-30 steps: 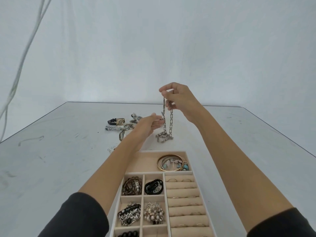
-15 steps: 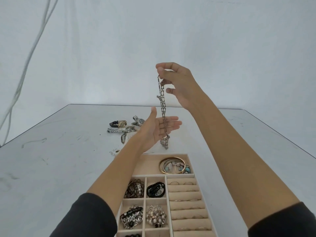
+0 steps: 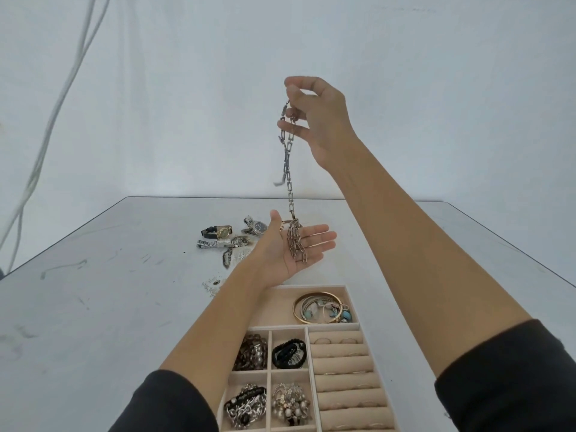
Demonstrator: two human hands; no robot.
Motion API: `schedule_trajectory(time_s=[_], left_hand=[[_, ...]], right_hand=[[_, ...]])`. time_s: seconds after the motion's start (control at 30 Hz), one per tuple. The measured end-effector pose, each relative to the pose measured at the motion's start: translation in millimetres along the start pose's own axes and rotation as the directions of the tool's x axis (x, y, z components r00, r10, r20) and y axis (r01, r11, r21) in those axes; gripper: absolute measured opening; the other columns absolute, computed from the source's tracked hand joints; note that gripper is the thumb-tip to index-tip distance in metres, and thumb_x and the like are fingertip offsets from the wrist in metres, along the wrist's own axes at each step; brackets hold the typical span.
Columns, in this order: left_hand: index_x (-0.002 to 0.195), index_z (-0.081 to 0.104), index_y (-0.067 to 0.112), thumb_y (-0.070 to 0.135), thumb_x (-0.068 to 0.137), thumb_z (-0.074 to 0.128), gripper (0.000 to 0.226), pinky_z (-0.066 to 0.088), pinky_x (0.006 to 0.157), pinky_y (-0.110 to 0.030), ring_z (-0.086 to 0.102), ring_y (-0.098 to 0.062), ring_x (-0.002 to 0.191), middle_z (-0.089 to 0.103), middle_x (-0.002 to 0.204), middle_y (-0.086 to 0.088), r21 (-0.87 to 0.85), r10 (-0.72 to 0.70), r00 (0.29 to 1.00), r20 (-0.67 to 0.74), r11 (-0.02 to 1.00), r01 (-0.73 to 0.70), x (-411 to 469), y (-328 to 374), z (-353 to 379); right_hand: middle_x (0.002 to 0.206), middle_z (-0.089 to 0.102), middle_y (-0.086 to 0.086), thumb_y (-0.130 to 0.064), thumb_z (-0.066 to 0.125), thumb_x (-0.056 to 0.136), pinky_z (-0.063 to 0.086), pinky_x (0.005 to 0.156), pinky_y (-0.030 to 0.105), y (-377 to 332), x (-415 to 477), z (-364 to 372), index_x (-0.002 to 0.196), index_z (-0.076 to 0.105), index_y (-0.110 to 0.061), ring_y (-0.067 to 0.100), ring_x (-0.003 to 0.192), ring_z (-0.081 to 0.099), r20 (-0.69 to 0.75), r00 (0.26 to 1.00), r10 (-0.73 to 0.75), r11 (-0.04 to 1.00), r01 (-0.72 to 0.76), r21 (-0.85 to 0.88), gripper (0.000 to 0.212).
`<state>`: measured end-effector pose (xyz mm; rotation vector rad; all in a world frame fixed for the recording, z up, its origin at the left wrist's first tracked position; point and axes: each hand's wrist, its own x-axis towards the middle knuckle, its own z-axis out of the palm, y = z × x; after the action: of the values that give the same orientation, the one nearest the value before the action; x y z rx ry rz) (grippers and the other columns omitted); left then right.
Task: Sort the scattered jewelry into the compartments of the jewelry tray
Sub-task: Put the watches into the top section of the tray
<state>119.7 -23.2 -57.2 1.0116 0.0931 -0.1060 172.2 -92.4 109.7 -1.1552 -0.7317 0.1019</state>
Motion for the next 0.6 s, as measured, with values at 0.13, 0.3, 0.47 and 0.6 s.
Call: schedule_trajectory(time_s=[0.13,0.3,0.47,0.6], left_hand=[[0.112,0.062,-0.003,0.068,0.091,0.001,0.096,0.038,0.105,-0.041,0.060,-0.031,0.110,0.067,0.113,-0.018,-0.142,-0.002,1.000,-0.025,0.990,-0.001,-1.8,2.3,0.1],[0.114,0.059,-0.007,0.066,0.093,0.004,0.094,0.038,0.107,-0.043,0.057,-0.034,0.116,0.064,0.115,-0.022,-0.237,0.001,0.998,-0.063,0.971,-0.016,-4.5,3.9,0.9],[0.114,0.058,-0.008,0.066,0.093,0.005,0.093,0.038,0.105,-0.043,0.059,-0.034,0.111,0.065,0.114,-0.022,-0.299,0.008,0.995,-0.098,0.953,-0.037,-6.0,5.3,0.3],[0.113,0.058,-0.007,0.063,0.095,0.005,0.090,0.039,0.103,-0.041,0.056,-0.033,0.114,0.064,0.114,-0.020,-0.309,0.007,0.987,-0.159,0.949,-0.057,-6.7,7.2,0.0]], right_hand=[[0.080,0.050,0.006,-0.004,0.056,0.093,0.058,0.075,0.041,5.2,-3.1,-0.4,0.101,0.062,-0.006,0.016,0.062,0.050,0.036,0.999,0.035,0.999,-0.034,-0.032,0.010],[0.078,0.050,0.006,-0.003,0.059,0.091,0.057,0.067,0.037,11.4,-17.4,-6.6,0.099,0.062,-0.006,0.019,0.063,0.049,0.086,0.992,0.090,0.994,-0.084,-0.077,0.009],[0.077,0.053,0.006,-0.005,0.062,0.089,0.054,0.059,0.034,11.6,-38.3,-18.0,0.099,0.064,-0.007,0.021,0.061,0.052,0.142,0.982,0.127,0.976,-0.099,-0.192,0.011],[0.076,0.054,0.006,-0.006,0.065,0.085,0.046,0.050,0.027,9.3,-51.2,-28.3,0.098,0.066,-0.008,0.021,0.059,0.051,0.179,0.970,0.166,0.960,-0.117,-0.253,0.013]])
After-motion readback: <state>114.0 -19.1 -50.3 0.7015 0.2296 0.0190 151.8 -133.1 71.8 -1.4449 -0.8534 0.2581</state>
